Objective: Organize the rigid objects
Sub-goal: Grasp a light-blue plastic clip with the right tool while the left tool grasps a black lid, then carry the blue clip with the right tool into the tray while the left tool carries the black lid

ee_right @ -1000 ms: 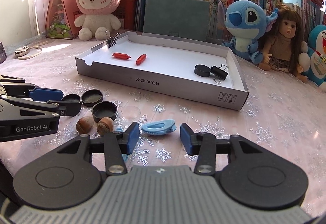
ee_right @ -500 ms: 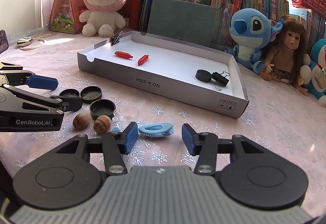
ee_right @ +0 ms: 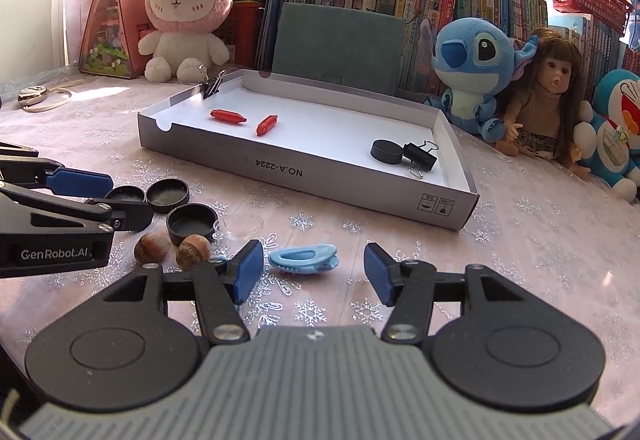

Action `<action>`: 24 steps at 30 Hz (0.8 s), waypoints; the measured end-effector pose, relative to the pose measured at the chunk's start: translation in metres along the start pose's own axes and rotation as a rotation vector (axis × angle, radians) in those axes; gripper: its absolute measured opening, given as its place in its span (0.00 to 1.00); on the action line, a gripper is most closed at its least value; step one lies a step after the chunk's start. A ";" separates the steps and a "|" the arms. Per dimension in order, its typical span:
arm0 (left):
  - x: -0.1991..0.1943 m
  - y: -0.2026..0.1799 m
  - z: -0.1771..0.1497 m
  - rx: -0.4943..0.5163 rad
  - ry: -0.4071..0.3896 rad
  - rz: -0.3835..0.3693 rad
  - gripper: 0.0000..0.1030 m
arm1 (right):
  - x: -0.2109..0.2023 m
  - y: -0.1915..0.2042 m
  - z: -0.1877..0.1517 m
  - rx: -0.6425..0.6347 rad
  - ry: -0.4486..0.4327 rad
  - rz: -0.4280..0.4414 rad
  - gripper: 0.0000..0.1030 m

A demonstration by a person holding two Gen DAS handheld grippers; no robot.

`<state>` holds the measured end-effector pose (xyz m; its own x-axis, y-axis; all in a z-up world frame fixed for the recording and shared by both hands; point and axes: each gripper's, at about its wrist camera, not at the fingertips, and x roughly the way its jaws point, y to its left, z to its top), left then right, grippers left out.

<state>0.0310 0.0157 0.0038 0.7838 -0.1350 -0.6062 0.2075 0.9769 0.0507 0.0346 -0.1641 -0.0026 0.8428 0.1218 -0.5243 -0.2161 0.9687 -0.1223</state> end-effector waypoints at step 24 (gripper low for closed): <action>-0.021 0.013 0.027 -0.100 -0.066 0.019 0.29 | -0.008 -0.014 0.016 0.068 -0.040 0.005 0.44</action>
<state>0.0327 0.0267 0.0384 0.8247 -0.1239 -0.5519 0.1357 0.9906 -0.0196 0.0386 -0.1757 0.0170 0.8611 0.1340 -0.4904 -0.1875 0.9803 -0.0613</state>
